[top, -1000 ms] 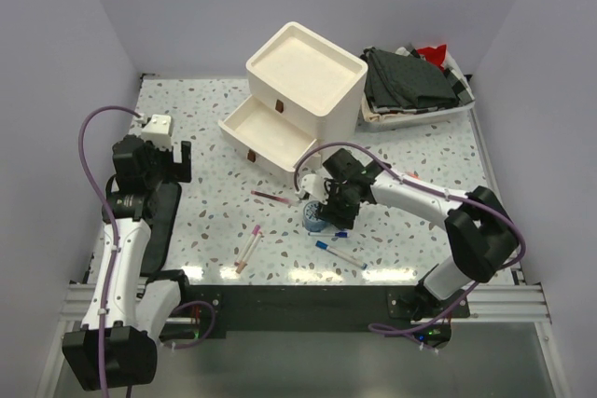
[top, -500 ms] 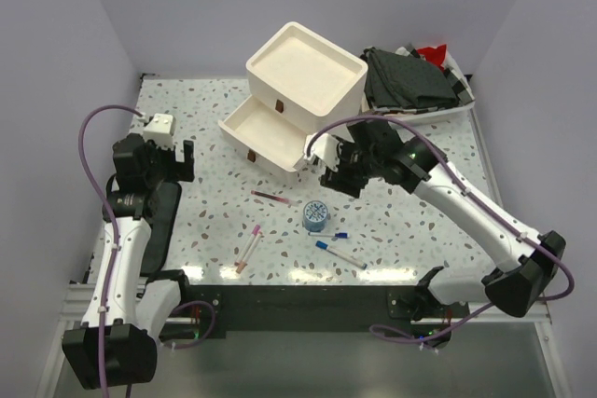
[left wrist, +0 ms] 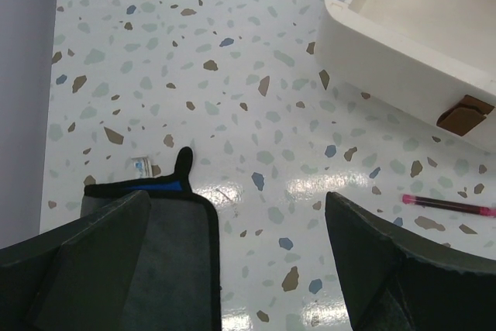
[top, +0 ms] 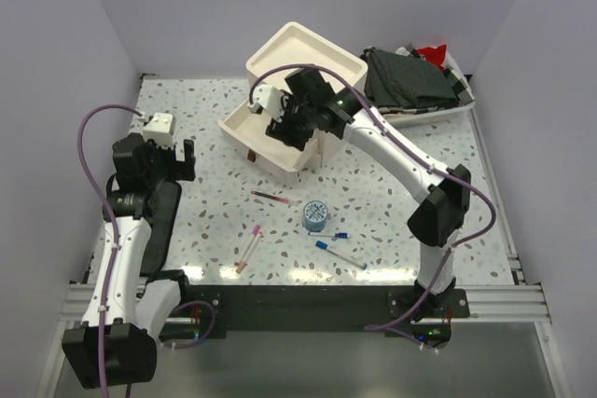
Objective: Sort the stationery into containers
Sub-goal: Place the stationery in the storage box.
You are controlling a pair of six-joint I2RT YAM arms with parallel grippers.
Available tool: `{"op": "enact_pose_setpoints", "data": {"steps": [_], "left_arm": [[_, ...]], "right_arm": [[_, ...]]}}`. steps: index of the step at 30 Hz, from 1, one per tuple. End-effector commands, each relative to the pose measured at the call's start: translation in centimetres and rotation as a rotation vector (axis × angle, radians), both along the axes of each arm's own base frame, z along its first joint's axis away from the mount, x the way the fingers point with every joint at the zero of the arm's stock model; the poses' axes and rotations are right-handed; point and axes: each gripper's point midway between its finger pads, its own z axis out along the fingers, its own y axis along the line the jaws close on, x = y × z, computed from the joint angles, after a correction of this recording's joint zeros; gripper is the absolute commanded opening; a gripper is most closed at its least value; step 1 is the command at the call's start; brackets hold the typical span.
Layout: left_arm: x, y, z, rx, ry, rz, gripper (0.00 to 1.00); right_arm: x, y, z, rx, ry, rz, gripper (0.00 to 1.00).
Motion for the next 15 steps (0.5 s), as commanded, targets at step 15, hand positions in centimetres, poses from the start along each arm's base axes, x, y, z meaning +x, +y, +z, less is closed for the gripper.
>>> {"op": "enact_pose_setpoints", "data": {"steps": [15], "left_arm": [[0.1,-0.2,1.1,-0.037,-0.061,-0.007,1.0]], "right_arm": [[0.9,1.1,-3.1,-0.197,-0.021,-0.024,0.25]]}}
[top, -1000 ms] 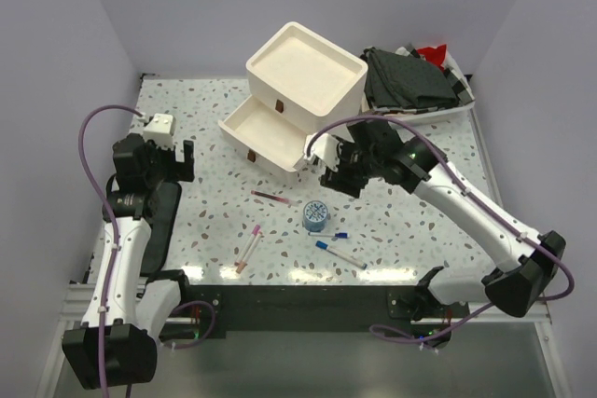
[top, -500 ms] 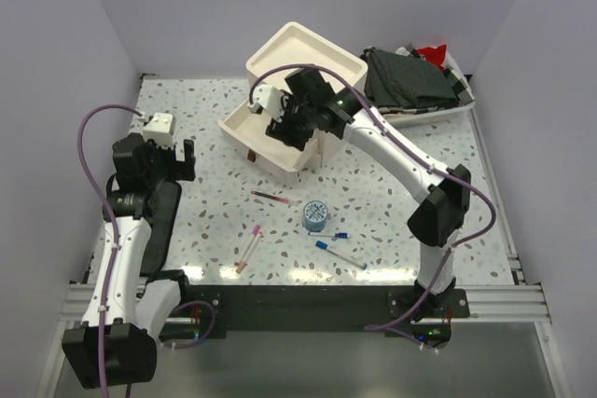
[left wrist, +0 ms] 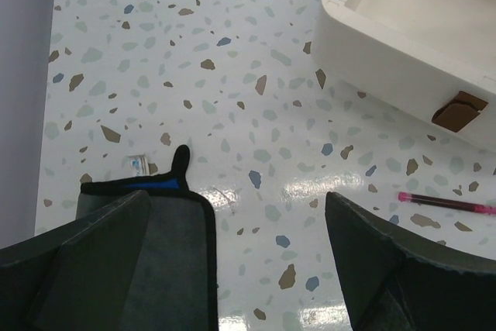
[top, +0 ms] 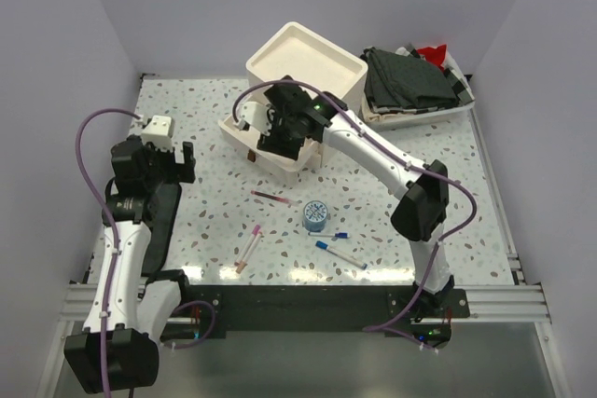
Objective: Sort the stationery into containers
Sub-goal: Place the stationery in the storage box, then pick up the stationery from the center of the board.
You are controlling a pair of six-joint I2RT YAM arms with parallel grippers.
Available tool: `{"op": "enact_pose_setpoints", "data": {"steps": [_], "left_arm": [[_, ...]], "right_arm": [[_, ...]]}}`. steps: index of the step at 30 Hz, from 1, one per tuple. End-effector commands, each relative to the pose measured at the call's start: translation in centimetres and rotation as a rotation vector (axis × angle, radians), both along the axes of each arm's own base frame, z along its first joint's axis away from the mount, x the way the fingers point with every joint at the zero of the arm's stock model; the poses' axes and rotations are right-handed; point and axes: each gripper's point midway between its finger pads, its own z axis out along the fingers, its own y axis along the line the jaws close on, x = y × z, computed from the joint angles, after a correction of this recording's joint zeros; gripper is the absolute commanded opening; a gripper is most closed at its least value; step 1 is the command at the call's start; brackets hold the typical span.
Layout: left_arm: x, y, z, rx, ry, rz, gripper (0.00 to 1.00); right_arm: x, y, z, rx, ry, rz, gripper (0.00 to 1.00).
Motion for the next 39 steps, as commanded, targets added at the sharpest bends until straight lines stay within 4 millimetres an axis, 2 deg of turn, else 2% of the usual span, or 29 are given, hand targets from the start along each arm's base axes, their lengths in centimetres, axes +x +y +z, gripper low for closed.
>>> {"op": "enact_pose_setpoints", "data": {"steps": [1,3,4,8,10,13,16,19,22,24,28,29,30,31,32,33,35,39], "left_arm": [[0.6,-0.2,1.2,-0.024,-0.051,-0.006,1.0],[0.7,-0.2,1.3,-0.025,-0.052,-0.007,1.0],[0.8,-0.2,1.3,-0.027,-0.054,-0.008,1.0],[0.8,-0.4,1.2,-0.036,-0.052,-0.013,1.0],[0.9,-0.5,1.1,-0.04,-0.051,-0.021,1.0],[1.0,-0.7,1.1,-0.045,-0.054,-0.027,1.0],[1.2,-0.8,1.1,-0.054,-0.058,-0.03,1.0],[1.4,-1.0,1.2,-0.069,-0.064,-0.037,1.0],[1.4,-1.3,1.4,-0.079,-0.071,-0.047,1.0],[1.4,-1.3,1.6,-0.079,-0.079,-0.048,1.0],[1.2,-1.1,1.9,-0.064,-0.087,-0.04,1.0],[1.1,-1.0,2.1,-0.059,-0.093,-0.036,1.0],[1.0,-0.9,2.1,-0.056,-0.096,-0.033,1.0],[0.9,-0.9,2.0,-0.054,-0.096,-0.032,1.0],[0.8,-0.8,2.0,-0.053,-0.099,-0.029,1.0],[0.7,-0.8,1.7,-0.052,-0.094,-0.026,1.0],[0.5,-0.9,1.6,-0.052,-0.094,-0.027,1.0],[0.2,-0.9,1.0,-0.052,-0.084,-0.026,1.0]], "right_arm": [[1.4,0.1,0.3,-0.031,-0.05,-0.043,0.26],[1.6,0.1,-0.2,-0.045,-0.047,-0.048,0.32],[1.6,0.1,-0.4,-0.05,-0.046,-0.048,0.41],[2.0,0.2,0.1,-0.036,-0.065,-0.062,0.56],[1.9,0.1,1.0,-0.019,-0.079,-0.068,0.66],[1.6,0.0,2.8,0.025,-0.093,-0.076,0.73],[1.1,-0.2,4.9,0.074,-0.11,-0.091,0.77],[0.6,-0.7,5.9,0.09,-0.109,-0.104,0.77],[-0.2,-1.4,5.9,0.082,-0.092,-0.113,0.77],[-2.1,-2.6,6.0,0.089,-0.053,-0.115,0.77],[-6.6,-6.1,4.1,0.054,0.041,-0.1,0.77],[-7.9,-7.5,1.7,0.0,0.092,-0.103,0.77],[-9.1,-8.4,2.0,0.009,0.1,-0.097,0.77],[-10.0,-9.1,1.3,-0.005,0.121,-0.095,0.77],[-11.1,-10.2,-0.5,-0.04,0.161,-0.109,0.77],[-11.6,-10.7,-0.4,-0.029,0.163,-0.119,0.77],[-12.9,-10.6,-1.8,-0.012,0.233,-0.145,0.78],[-12.7,-9.1,-3.3,0.035,0.297,-0.231,0.86]]}}
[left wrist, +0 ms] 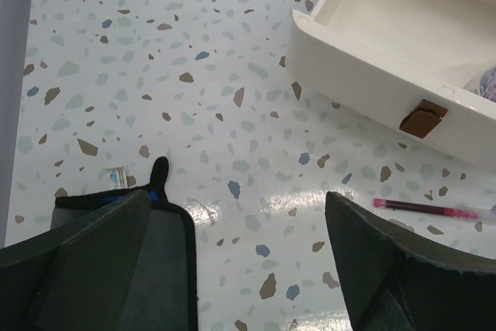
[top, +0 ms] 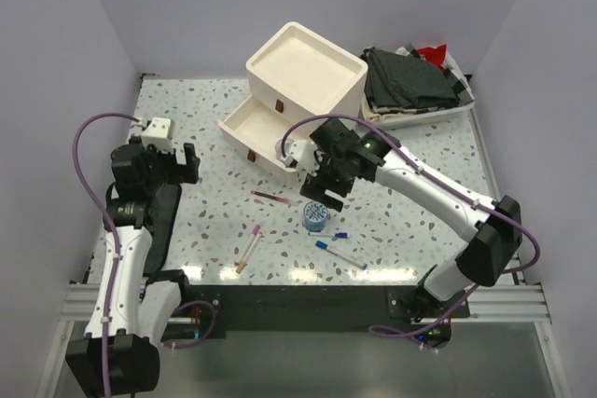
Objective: Sort the stationery into containers
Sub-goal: Pick up the stationery from the center of the board.
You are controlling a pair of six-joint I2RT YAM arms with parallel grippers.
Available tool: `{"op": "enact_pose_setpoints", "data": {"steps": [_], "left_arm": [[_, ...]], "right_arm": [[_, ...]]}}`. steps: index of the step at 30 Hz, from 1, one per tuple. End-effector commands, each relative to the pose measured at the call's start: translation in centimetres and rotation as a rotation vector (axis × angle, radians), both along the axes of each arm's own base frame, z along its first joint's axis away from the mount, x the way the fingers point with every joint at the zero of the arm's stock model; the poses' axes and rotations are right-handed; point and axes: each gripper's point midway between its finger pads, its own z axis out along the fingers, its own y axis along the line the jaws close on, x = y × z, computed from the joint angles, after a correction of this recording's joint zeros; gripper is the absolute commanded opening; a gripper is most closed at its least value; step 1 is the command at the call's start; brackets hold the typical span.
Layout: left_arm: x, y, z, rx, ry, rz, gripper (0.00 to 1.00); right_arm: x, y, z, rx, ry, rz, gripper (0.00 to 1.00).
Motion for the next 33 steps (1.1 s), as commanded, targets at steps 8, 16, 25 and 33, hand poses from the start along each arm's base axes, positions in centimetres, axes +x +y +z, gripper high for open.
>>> {"op": "enact_pose_setpoints", "data": {"steps": [8,16,25,33], "left_arm": [[-0.2,0.7,0.6,0.029,-0.026,0.021,1.0],[-0.3,1.3,0.7,0.038,-0.027,0.04,1.0],[-0.2,1.2,0.5,0.03,-0.014,0.033,1.0],[-0.2,1.3,0.5,0.023,-0.01,0.035,1.0]], "right_arm": [[-0.6,5.6,-5.3,-0.007,0.16,-0.093,0.99],[-2.1,4.8,-7.9,-0.051,0.214,-0.114,0.99],[-1.0,5.9,-9.8,-0.079,0.218,-0.117,0.99],[-1.8,5.6,-10.9,-0.093,0.255,-0.112,0.93]]}}
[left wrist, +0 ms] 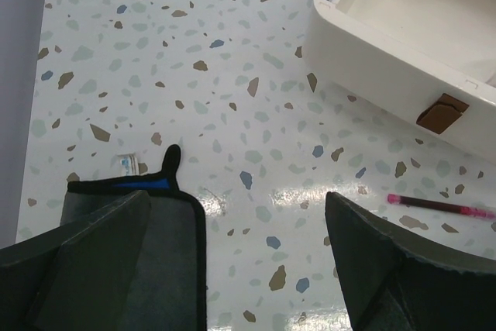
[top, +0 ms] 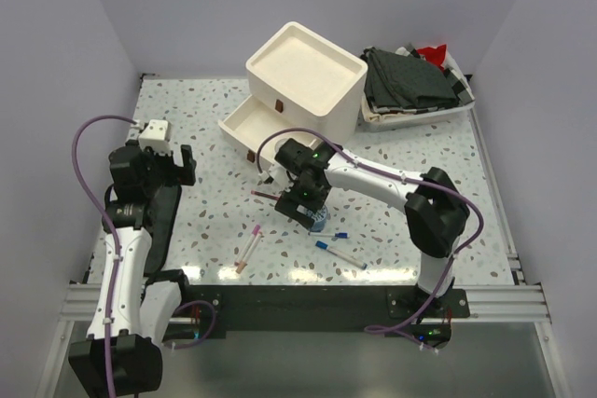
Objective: Sort the stationery into containers
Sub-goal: Pick up the stationery from the center of the board.
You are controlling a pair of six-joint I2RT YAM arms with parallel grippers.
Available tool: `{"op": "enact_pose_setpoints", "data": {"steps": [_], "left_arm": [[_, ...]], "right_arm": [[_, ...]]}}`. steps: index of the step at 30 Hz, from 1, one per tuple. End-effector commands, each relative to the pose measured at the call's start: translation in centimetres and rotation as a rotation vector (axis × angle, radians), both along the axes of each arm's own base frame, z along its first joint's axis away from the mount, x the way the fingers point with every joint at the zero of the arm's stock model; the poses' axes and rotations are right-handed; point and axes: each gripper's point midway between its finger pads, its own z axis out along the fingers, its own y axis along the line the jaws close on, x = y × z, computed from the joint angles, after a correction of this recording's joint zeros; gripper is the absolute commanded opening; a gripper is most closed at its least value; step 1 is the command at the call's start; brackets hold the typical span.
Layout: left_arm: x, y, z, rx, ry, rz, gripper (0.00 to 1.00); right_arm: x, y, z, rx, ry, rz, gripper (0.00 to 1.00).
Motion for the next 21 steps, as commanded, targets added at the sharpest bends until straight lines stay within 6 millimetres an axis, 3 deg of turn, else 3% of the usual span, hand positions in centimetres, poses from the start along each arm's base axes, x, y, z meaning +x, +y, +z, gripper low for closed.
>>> {"op": "enact_pose_setpoints", "data": {"steps": [1,7,14,18,21], "left_arm": [[0.4,0.4,1.2,0.01,-0.031,0.001,1.0],[0.5,0.4,1.4,0.003,-0.033,0.0,1.0],[0.5,0.4,1.5,0.002,-0.034,-0.001,1.0],[0.8,0.4,1.9,0.0,-0.045,-0.001,1.0],[1.0,0.3,1.9,-0.003,-0.046,-0.004,1.0]], "right_arm": [[-0.4,0.6,-0.5,0.024,0.026,-0.004,0.93],[-0.4,-0.2,-1.2,-0.008,0.014,-0.006,0.88],[-0.7,-1.2,-1.6,-0.03,0.003,0.001,0.57],[-0.6,-1.6,0.0,-0.011,-0.032,0.008,0.46],[-0.6,-1.7,2.5,0.03,-0.07,0.023,0.4]]}}
